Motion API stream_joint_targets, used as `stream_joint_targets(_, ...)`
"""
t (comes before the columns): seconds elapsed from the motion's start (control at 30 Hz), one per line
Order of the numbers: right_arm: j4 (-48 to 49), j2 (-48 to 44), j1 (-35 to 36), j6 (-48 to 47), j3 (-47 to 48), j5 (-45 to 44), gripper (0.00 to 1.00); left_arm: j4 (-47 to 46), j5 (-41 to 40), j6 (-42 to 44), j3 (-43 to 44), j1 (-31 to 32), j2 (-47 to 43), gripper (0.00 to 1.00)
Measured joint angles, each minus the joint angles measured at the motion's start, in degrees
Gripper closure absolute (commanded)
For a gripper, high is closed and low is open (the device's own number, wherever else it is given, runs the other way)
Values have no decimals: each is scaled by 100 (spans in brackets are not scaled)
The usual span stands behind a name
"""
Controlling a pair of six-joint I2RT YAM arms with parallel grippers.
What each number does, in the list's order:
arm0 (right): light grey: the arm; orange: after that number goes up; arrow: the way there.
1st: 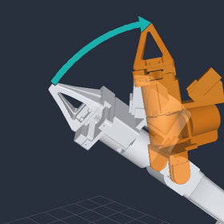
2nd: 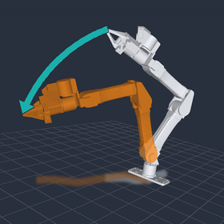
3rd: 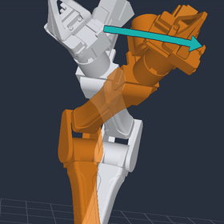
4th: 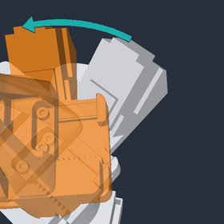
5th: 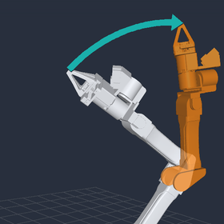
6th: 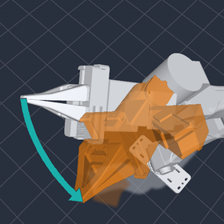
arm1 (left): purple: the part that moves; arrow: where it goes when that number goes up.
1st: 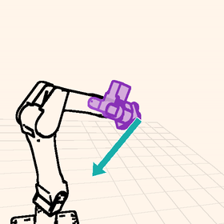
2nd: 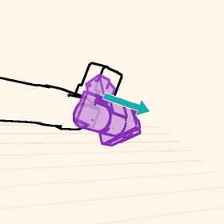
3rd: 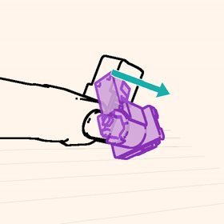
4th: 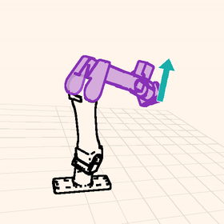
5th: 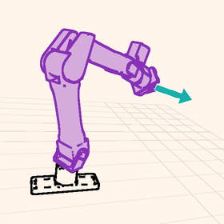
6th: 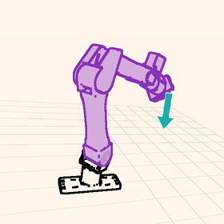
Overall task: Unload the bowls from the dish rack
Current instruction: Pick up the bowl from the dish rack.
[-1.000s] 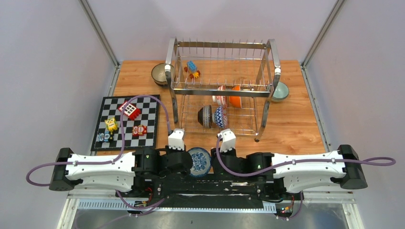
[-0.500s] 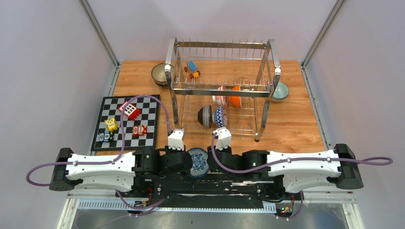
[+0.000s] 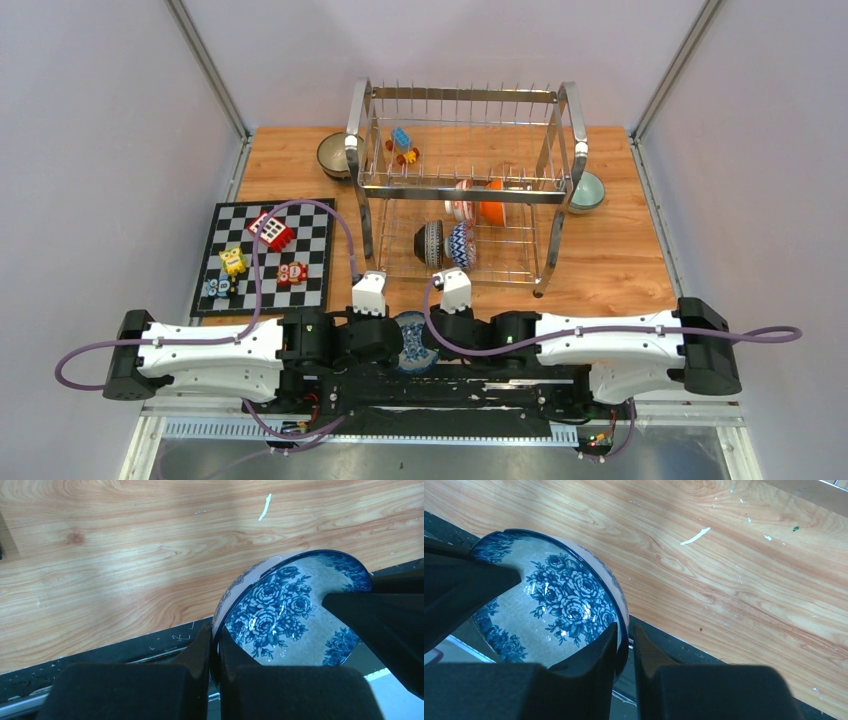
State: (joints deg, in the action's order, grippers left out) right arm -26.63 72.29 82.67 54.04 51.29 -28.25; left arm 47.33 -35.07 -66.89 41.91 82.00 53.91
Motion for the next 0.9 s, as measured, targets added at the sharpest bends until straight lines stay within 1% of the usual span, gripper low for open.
stream_joint_targets(0.1,24,103,-13,4,50,39,96,-7,13,-4,-2,0,0,100)
stream_joint_targets(0.17,24,125,-35,55,61,15,97,7,20,-37,-4,0,-2,100)
stream_joint_targets(0.2,26,127,-55,63,61,13,97,2,22,-70,-9,0,-2,96)
stream_joint_targets(0.23,28,125,-74,63,63,17,97,-7,11,-90,-13,-2,-4,89)
stream_joint_targets(0.3,13,116,-79,55,72,22,97,-4,11,-109,-22,0,-20,70)
stream_joint_targets(0.37,-66,79,-79,-55,79,72,97,-31,7,-83,-28,0,-76,46)
stream_joint_targets(0.43,-280,11,-79,-210,92,136,98,-74,-22,-63,-31,0,-199,26)
stream_joint_targets(0.47,-420,-46,-79,-306,111,164,97,-81,-22,-4,-35,0,-264,18)
stream_joint_targets(0.53,-778,-195,-79,-470,197,199,97,-114,-42,39,-70,0,-457,8)
stream_joint_targets(0.6,-1261,-490,-79,-599,330,164,97,-164,-76,66,-151,0,-732,4)
stream_joint_targets(0.7,-1816,-938,-79,-592,538,-50,97,-470,-79,35,-234,44,-1134,4)
stream_joint_targets(0.83,-3075,-1622,-205,-564,820,-566,98,-278,-367,48,-452,35,-1580,3)
stream_joint_targets(0.9,-3681,-1825,-461,-562,1078,-846,98,-140,-450,50,-542,35,-1696,3)
